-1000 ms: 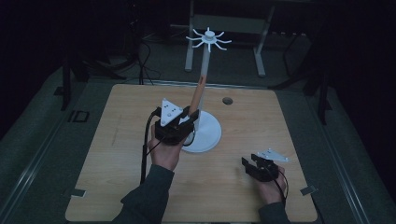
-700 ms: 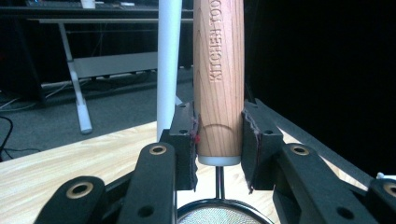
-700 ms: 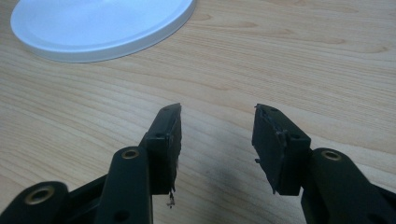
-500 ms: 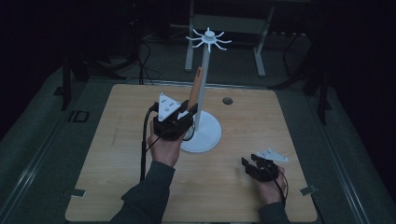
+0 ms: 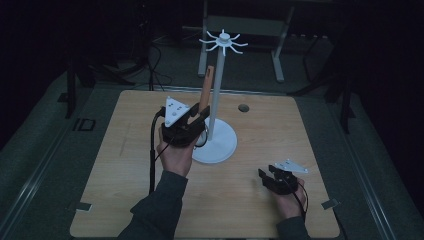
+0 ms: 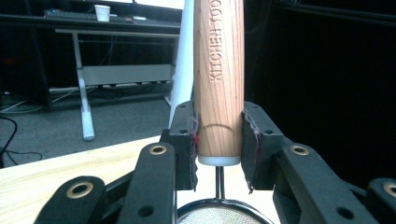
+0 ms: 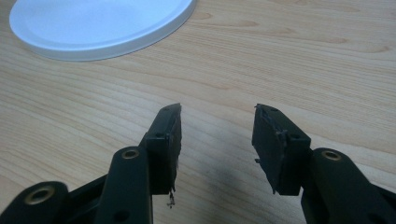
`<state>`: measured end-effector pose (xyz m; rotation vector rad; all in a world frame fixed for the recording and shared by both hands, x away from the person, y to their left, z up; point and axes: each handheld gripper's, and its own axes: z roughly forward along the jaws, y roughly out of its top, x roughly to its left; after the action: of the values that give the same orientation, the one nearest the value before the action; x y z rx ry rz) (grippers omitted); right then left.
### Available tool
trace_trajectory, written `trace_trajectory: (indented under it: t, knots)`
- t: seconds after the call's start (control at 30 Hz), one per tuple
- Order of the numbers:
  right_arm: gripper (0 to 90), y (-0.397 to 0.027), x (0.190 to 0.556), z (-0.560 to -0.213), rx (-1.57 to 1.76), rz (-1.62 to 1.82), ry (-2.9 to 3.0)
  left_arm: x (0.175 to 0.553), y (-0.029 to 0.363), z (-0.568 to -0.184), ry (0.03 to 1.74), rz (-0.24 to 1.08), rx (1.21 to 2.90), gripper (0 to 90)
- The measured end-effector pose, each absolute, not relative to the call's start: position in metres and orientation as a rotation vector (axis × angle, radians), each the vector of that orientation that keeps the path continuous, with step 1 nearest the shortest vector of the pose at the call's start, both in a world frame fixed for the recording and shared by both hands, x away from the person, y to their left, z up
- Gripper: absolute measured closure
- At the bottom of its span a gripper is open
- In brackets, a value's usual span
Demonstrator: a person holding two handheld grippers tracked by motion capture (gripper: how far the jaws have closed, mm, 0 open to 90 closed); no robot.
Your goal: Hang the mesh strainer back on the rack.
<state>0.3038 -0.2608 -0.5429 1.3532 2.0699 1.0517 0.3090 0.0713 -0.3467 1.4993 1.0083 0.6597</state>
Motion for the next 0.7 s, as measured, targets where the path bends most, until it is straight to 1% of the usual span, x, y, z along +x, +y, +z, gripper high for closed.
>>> trace_trajectory:
  t: [0.47,0.7]
  knots:
    - [51.8,-0.258,0.305,-0.543,1.347,1.054,2.079,0.309,0.073,-0.333,1.013,0.688,1.441,69.1]
    - [51.7,-0.259,0.305,-0.543,1.351,1.056,2.076,0.313,0.075,-0.325,1.023,0.681,1.405,69.0]
